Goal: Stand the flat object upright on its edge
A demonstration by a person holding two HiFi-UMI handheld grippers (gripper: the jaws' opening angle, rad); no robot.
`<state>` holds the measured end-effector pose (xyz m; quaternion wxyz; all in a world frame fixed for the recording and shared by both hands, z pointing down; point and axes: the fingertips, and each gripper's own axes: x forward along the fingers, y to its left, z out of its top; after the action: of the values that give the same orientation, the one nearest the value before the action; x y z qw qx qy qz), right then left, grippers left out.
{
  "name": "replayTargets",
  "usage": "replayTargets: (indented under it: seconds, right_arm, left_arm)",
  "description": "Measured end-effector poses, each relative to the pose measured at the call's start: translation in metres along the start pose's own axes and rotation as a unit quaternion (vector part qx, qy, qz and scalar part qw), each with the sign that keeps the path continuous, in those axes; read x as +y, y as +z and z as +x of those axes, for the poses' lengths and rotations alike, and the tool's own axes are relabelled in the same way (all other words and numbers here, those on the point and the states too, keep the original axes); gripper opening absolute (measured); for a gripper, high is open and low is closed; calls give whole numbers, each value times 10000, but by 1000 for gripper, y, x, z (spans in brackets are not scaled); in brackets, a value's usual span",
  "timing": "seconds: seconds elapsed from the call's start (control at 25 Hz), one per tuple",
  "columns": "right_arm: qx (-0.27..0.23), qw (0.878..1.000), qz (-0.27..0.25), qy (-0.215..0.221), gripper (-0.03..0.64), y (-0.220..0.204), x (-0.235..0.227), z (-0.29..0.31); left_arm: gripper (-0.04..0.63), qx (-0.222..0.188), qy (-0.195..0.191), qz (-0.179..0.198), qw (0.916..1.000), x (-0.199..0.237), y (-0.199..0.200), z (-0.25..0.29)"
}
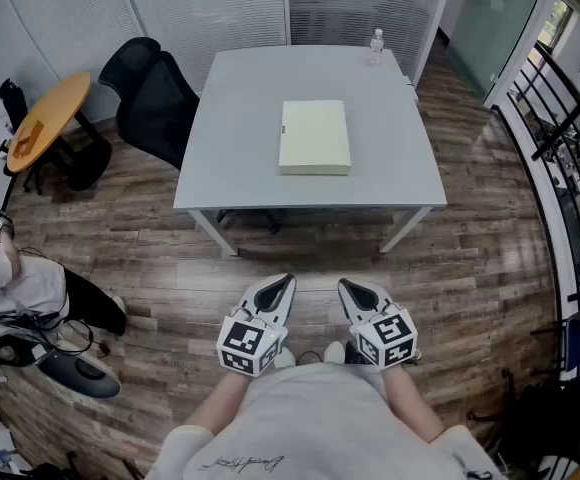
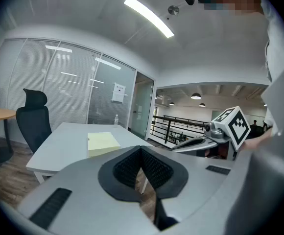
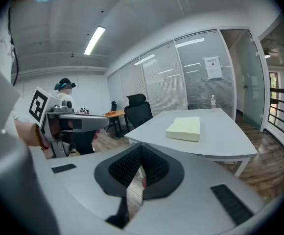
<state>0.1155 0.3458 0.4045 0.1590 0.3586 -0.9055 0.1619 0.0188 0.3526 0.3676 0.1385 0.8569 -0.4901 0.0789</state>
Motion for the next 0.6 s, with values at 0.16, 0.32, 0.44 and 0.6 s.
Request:
replayTargets:
  seconds: [0.16, 0.32, 0.44, 0.6]
  right_arm:
    - [13, 10000, 6, -4, 25, -1, 10, -1]
    - [-5, 10000, 26, -54, 25, -1, 16, -2]
    - [9, 10000, 50, -82, 25, -4, 22, -1]
    - [7, 9999, 80, -132, 25, -3, 32, 6]
  left_arm:
    - [11, 9, -86, 2, 10000, 0, 1, -8]
    - [11, -23, -172, 20, 9998, -1, 3, -14]
    - [11, -12, -187, 11, 9998, 4, 1, -19]
    - [11, 2, -262, 33, 9997, 12, 0, -27]
